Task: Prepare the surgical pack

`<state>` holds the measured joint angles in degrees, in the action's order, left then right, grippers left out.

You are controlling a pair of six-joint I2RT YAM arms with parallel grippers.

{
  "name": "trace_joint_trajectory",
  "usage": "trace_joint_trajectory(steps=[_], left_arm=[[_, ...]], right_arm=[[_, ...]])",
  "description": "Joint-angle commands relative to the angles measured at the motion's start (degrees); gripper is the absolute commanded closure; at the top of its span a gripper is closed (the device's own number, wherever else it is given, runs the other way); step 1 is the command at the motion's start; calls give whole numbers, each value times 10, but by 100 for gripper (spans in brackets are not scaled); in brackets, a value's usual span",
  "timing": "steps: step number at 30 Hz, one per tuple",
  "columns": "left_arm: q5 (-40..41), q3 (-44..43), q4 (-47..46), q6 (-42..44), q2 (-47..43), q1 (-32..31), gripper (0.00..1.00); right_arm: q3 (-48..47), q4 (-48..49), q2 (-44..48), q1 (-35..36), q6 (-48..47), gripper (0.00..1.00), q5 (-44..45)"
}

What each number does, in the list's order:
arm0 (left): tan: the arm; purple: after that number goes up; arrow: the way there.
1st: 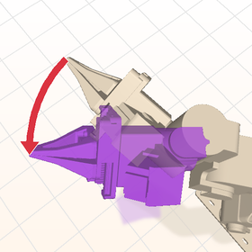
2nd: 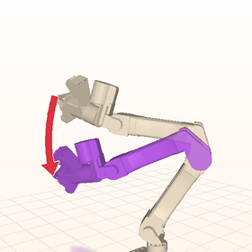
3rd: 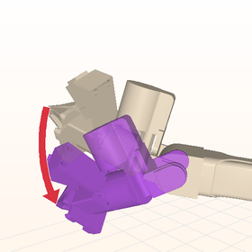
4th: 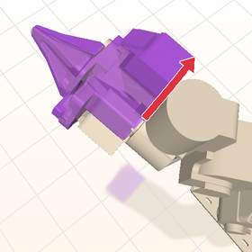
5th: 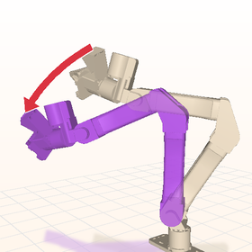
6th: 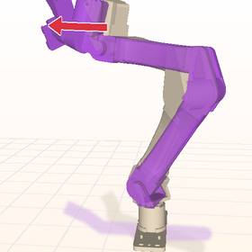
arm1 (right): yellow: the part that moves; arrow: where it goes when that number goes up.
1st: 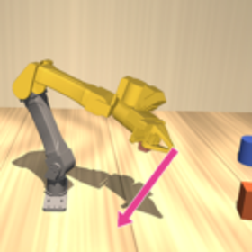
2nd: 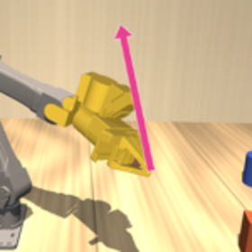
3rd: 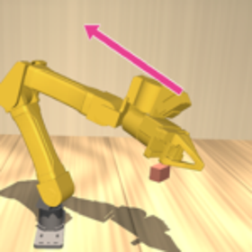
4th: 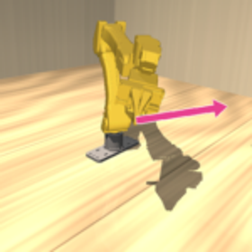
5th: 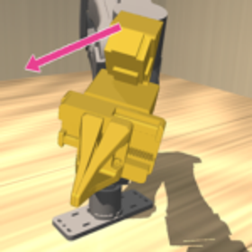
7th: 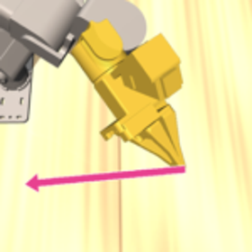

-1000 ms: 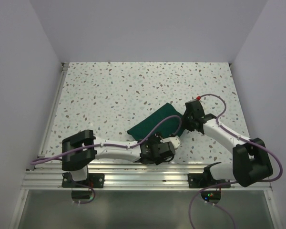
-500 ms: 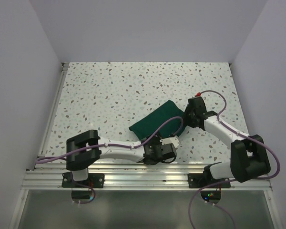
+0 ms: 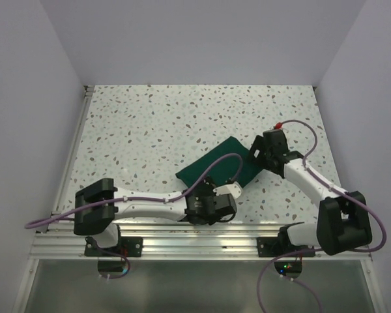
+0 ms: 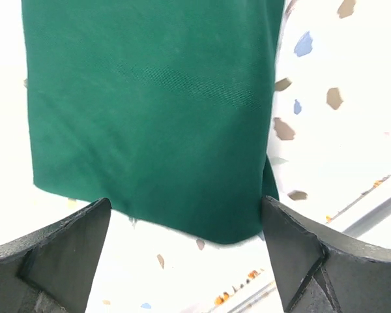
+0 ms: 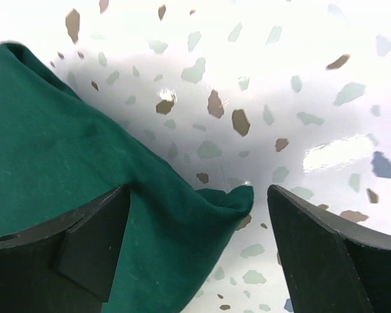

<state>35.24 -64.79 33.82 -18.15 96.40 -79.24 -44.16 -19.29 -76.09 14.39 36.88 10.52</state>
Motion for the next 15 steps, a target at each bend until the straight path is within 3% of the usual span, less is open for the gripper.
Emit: trace_joint_trajectory(steps=[1, 6, 10, 13, 15], left_arm=[[-25, 5, 13, -29, -80, 8, 0], [-80, 23, 25, -64, -170, 81, 0], [-148, 42, 1, -68, -232, 191, 0], [-195, 42, -38, -67, -249, 225, 0], [-230, 42, -61, -65, -244, 227, 0]], right_arm=[[-36, -13, 37, -12, -23, 10, 45], [-54, -39, 52, -19, -34, 9, 50], [-61, -25, 85, -18, -39, 9, 10], [-65, -8, 96, -19, -44, 18, -63], [-62, 1, 99, -19, -41, 31, -96]])
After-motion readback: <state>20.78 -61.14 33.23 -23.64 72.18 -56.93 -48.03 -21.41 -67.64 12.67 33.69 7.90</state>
